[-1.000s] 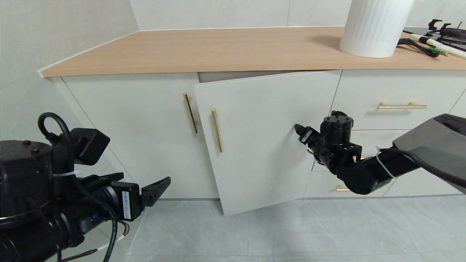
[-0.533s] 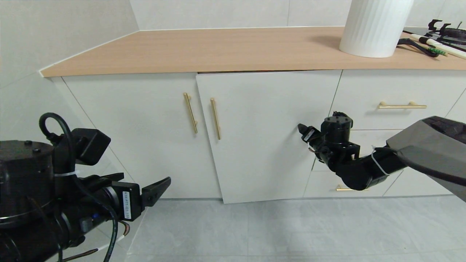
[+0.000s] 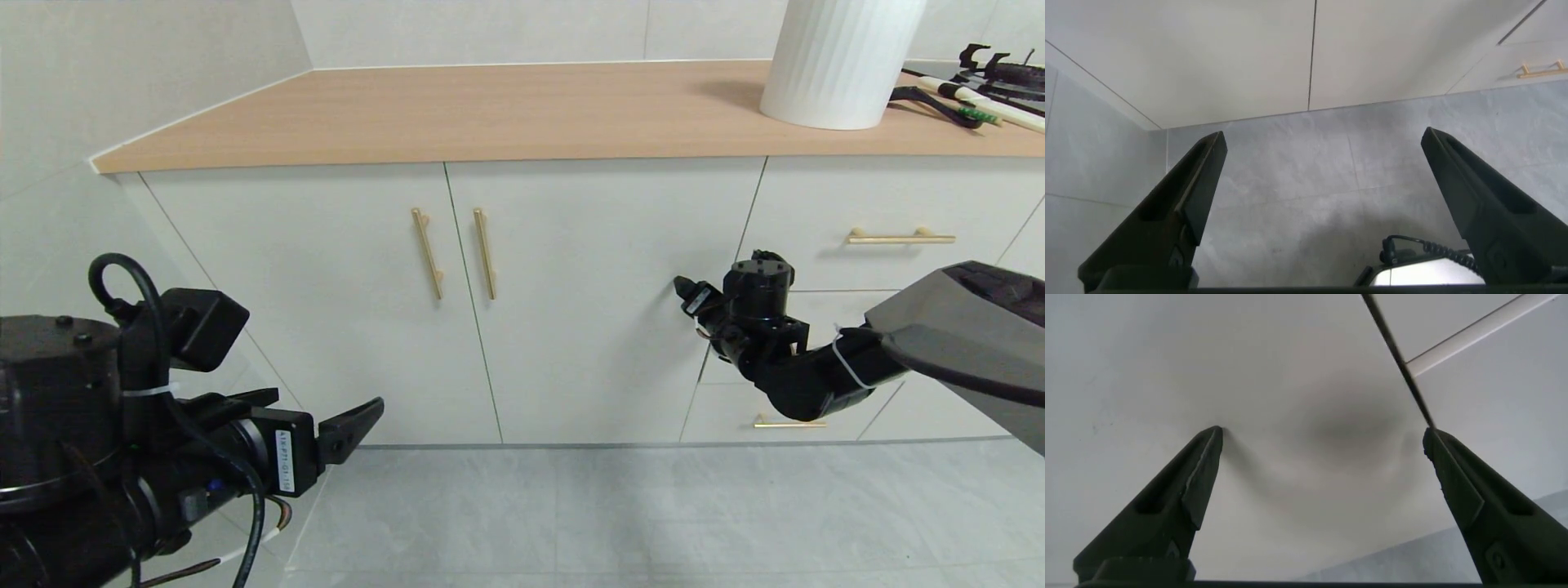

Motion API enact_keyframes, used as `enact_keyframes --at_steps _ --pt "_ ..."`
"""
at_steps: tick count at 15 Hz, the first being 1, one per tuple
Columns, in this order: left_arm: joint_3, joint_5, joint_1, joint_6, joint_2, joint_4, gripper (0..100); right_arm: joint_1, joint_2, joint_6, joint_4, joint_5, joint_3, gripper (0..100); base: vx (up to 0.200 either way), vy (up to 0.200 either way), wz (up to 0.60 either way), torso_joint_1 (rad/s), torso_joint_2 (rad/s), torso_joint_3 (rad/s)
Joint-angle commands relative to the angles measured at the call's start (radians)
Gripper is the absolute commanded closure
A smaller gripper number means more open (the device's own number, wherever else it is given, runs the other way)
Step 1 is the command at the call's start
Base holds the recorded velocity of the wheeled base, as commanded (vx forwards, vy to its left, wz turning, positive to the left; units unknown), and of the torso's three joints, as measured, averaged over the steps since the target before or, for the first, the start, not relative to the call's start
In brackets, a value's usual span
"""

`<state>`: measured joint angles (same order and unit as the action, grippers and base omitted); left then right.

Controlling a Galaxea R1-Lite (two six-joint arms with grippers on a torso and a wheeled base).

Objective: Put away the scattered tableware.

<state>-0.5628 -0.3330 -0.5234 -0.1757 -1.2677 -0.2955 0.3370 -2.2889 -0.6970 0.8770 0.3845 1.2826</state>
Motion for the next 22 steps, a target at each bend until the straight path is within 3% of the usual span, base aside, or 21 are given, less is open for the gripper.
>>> enact_keyframes --at_steps 1,6,11,15,18,19,20,22 --pt "0.000 0.000 0.000 -0.001 -0.002 -0.001 0 -0.003 0.000 -0.001 0.002 0.004 0.001 0 0.000 0.000 0.00 0.000 0.00 0.000" --pt "0.001 0.000 -0.001 -0.001 -0.001 -0.001 0 0.036 0.089 -0.001 0.007 -0.007 -0.072 0 0.000 0.000 0.00 0.000 0.00 0.000" --pt "0.001 0.002 -0.003 -0.001 0.028 -0.007 0 0.163 0.416 0.108 0.011 -0.075 -0.304 0 0.000 0.000 0.00 0.000 0.00 0.000" --pt "0.012 0.037 0.003 -0.005 0.156 -0.007 0 0.163 0.623 0.183 0.017 -0.064 -0.365 0 0.000 0.000 0.00 0.000 0.00 0.000" --pt "0.080 0.066 0.098 -0.001 0.369 -0.001 0 0.165 0.911 0.266 0.010 -0.065 -0.555 0 0.000 0.000 0.00 0.000 0.00 0.000" --pt "0.150 0.130 0.161 -0.002 0.487 0.004 0 0.163 1.051 0.333 0.007 -0.061 -0.654 0 0.000 0.000 0.00 0.000 0.00 0.000" --pt "0.179 0.161 0.178 -0.002 0.539 0.013 0 0.163 1.114 0.363 -0.001 -0.059 -0.690 0 0.000 0.000 0.00 0.000 0.00 0.000" --pt "0.239 0.193 0.210 0.001 0.789 0.148 0 0.065 1.410 0.467 -0.179 -0.070 -0.756 0 0.000 0.000 0.00 0.000 0.00 0.000"
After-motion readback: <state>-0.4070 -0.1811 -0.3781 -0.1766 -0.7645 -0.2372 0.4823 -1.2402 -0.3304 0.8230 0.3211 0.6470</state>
